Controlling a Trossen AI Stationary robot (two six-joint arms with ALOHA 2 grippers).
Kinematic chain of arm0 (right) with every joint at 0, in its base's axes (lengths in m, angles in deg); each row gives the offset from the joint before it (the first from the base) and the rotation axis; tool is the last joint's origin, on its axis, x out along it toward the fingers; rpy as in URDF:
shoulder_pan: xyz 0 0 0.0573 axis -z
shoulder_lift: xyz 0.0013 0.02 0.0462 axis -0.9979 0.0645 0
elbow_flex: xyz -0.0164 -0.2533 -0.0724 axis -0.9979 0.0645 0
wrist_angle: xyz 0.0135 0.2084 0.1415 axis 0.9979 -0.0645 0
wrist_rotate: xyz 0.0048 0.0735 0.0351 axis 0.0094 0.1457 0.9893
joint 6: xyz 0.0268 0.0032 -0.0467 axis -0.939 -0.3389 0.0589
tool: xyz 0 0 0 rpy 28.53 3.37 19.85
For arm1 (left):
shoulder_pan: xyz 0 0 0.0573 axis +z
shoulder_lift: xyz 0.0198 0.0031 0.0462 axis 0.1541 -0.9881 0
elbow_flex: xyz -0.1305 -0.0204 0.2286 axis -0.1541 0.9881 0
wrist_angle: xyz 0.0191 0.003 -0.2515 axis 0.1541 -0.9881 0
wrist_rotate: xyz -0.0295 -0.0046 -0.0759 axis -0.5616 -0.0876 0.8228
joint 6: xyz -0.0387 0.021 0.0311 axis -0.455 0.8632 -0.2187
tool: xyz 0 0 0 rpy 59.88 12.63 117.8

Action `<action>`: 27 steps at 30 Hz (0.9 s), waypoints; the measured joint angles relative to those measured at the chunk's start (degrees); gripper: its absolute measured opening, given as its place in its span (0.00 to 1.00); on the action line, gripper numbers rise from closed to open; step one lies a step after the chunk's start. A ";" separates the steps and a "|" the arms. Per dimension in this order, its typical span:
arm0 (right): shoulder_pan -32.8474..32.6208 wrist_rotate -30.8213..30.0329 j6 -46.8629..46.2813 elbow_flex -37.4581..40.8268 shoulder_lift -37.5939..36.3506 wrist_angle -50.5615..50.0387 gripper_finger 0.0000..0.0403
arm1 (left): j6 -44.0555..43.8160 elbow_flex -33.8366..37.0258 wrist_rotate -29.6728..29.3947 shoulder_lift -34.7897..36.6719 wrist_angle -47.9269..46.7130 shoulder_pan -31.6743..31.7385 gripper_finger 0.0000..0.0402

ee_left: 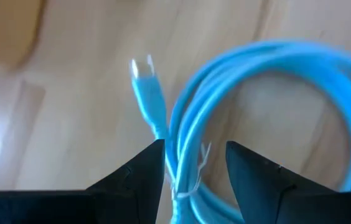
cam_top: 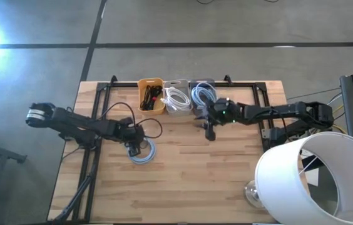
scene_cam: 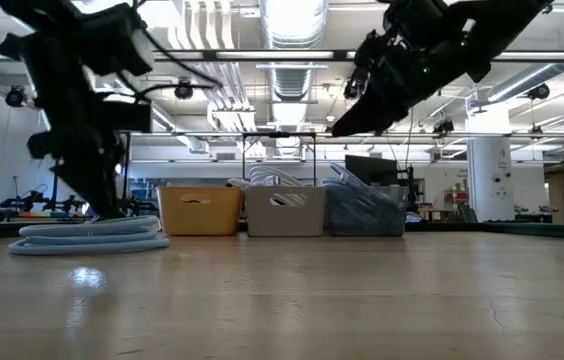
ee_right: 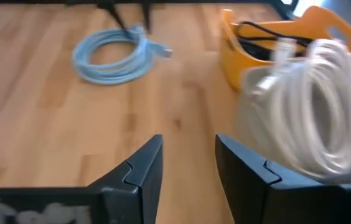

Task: Pick & Place USB Port
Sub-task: Put the blue display cable into the black bin

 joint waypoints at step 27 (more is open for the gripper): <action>-4.83 -0.66 -13.01 -0.01 0.11 4.34 0.40 | -4.85 6.71 -2.62 -0.04 28.79 0.28 0.10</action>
